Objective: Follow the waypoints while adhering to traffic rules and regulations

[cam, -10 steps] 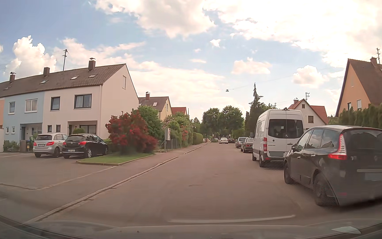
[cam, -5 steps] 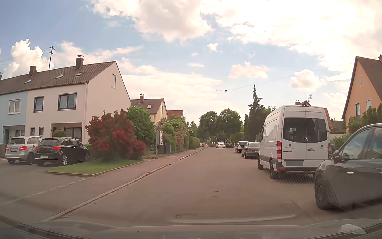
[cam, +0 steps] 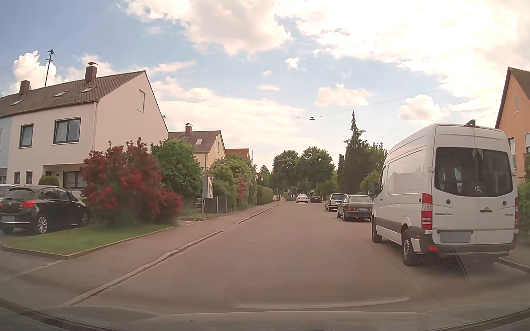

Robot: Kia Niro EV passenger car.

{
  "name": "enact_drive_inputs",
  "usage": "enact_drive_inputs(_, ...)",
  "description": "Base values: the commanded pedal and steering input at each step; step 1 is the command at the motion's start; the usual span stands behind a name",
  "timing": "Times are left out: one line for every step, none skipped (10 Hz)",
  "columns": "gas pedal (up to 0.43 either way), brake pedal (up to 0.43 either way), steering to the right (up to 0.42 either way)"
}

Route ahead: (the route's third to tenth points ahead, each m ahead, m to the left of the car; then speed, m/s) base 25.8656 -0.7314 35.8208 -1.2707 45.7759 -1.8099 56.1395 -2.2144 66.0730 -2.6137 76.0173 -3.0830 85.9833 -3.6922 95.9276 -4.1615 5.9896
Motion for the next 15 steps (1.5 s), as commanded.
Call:
enact_drive_inputs(0.15,0.018,0.025)
enact_drive_inputs(0.15,0.018,0.025)
enact_drive_inputs(0.15,0.018,0.025)
enact_drive_inputs(0.15,0.018,0.025)
enact_drive_inputs(0.087,0.024,0.025)
enact_drive_inputs(0.079,0.024,0.026)
enact_drive_inputs(0.079,0.024,0.026)
enact_drive_inputs(0.079,0.024,0.026)
enact_drive_inputs(0.079,0.024,0.024)
enact_drive_inputs(0.079,0.018,0.016)
enact_drive_inputs(0.079,0.018,0.008)
enact_drive_inputs(0.087,0.018,0.007)
enact_drive_inputs(0.087,0.024,0.005)
enact_drive_inputs(0.098,0.018,0.004)
enact_drive_inputs(0.098,0.018,0.005)
